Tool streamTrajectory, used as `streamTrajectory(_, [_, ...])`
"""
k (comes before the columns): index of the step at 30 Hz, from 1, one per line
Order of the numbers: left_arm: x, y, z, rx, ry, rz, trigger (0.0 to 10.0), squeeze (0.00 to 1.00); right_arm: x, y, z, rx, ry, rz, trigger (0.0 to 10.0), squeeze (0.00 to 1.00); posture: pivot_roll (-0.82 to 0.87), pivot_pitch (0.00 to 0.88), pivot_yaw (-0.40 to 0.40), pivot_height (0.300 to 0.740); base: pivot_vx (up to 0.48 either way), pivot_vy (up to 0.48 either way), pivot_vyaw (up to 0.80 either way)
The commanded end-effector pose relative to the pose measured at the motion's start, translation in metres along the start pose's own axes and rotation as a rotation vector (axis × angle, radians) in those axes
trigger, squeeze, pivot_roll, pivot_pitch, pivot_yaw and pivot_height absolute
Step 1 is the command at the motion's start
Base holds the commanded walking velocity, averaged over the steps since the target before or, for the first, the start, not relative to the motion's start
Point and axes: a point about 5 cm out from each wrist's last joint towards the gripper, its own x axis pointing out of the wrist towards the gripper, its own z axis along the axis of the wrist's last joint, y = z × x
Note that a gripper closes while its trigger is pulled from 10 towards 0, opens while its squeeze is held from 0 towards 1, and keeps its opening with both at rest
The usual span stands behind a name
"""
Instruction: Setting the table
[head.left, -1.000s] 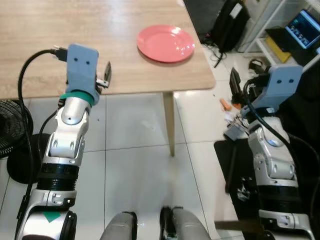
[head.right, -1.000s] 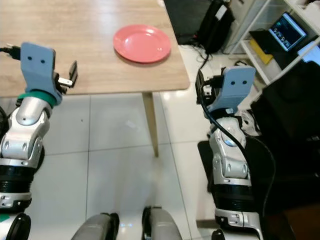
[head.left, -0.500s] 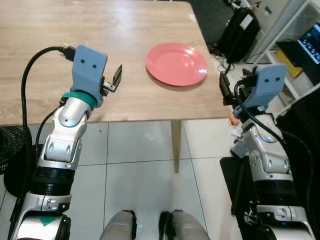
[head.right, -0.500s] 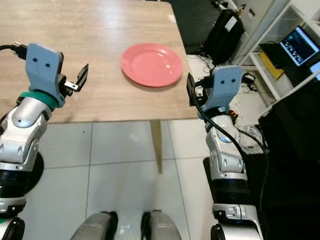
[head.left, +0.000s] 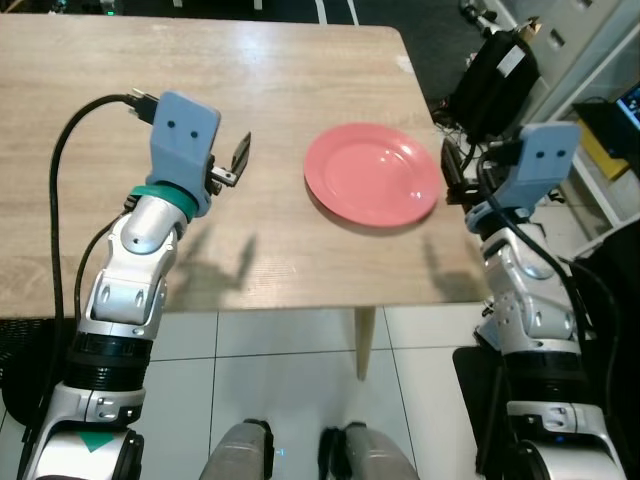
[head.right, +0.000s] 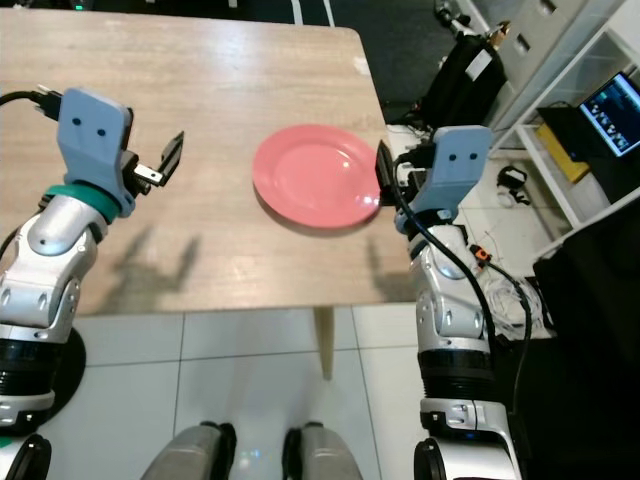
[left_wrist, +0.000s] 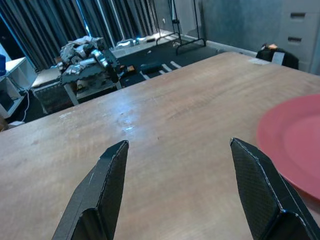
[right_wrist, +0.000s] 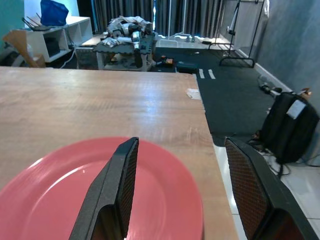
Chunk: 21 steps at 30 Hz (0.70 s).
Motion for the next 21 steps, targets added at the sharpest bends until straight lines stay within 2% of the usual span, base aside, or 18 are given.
streamTrajectory(1, [0.0,-0.006,-0.002,-0.01,0.019,-0.022,10.0,0.0,-0.002,-0.009,-0.003,-0.004,0.009,-0.035,10.0,0.0,0.09,0.07,0.009,0.74,0.0,0.0,0.0])
streamTrajectory(10, [-0.002,-0.011,-0.005,-0.012,0.032,-0.073,10.0,0.0,-0.003,-0.009,-0.008,-0.016,0.039,-0.039,10.0,0.0,0.1,0.072,0.008,0.74,0.0,0.0,0.0])
streamTrajectory(11, [-0.003,-0.013,-0.009,0.021,0.053,-0.119,10.0,0.0,-0.003,-0.008,-0.011,-0.016,0.056,-0.043,10.0,0.0,0.1,0.074,0.007,0.74,0.0,0.0,0.0])
streamTrajectory(12, [-0.005,-0.014,-0.013,0.09,0.072,-0.167,10.0,0.0,-0.004,-0.007,-0.014,-0.027,0.074,-0.049,10.0,0.0,0.1,0.075,0.007,0.74,0.0,0.0,0.0])
streamTrajectory(13, [-0.005,-0.014,-0.013,0.09,0.072,-0.167,10.0,0.0,-0.004,-0.007,-0.014,-0.027,0.074,-0.049,10.0,0.0,0.1,0.075,0.007,0.74,0.0,0.0,0.0])
streamTrajectory(14, [-0.006,-0.015,-0.017,0.158,0.092,-0.206,10.0,0.0,-0.004,-0.007,-0.017,-0.026,0.088,-0.051,10.0,0.0,0.1,0.077,0.006,0.74,0.0,0.0,0.0])
streamTrajectory(15, [-0.006,-0.015,-0.017,0.158,0.092,-0.206,10.0,0.0,-0.004,-0.007,-0.017,-0.026,0.088,-0.051,10.0,0.0,0.1,0.077,0.006,0.74,0.0,0.0,0.0])
streamTrajectory(16, [-0.007,-0.015,-0.021,0.263,0.11,-0.255,10.0,0.0,-0.005,-0.007,-0.022,-0.036,0.126,-0.058,10.0,0.0,0.1,0.077,0.006,0.74,0.0,0.0,0.0])
streamTrajectory(17, [-0.007,-0.015,-0.021,0.263,0.11,-0.255,10.0,0.0,-0.005,-0.007,-0.022,-0.036,0.126,-0.058,10.0,0.0,0.1,0.077,0.006,0.74,0.0,0.0,0.0])
streamTrajectory(18, [-0.009,-0.014,-0.025,0.361,0.121,-0.306,10.0,0.0,-0.006,-0.007,-0.029,-0.025,0.168,-0.059,10.0,0.0,0.09,0.077,0.003,0.74,0.0,0.0,0.0])
streamTrajectory(19, [-0.01,-0.013,-0.028,0.421,0.13,-0.34,10.0,0.0,-0.007,-0.007,-0.034,-0.015,0.197,-0.059,10.0,0.0,0.09,0.077,0.003,0.74,0.0,0.0,0.0])
streamTrajectory(20, [-0.01,-0.013,-0.028,0.421,0.13,-0.34,10.0,0.0,-0.007,-0.007,-0.034,-0.015,0.197,-0.059,10.0,0.0,0.09,0.077,0.003,0.74,0.0,0.0,0.0])
streamTrajectory(21, [-0.011,-0.012,-0.031,0.481,0.136,-0.367,10.0,0.0,-0.008,-0.008,-0.04,0.023,0.229,-0.069,10.0,0.0,0.1,0.077,-0.002,0.74,0.0,0.0,0.0])
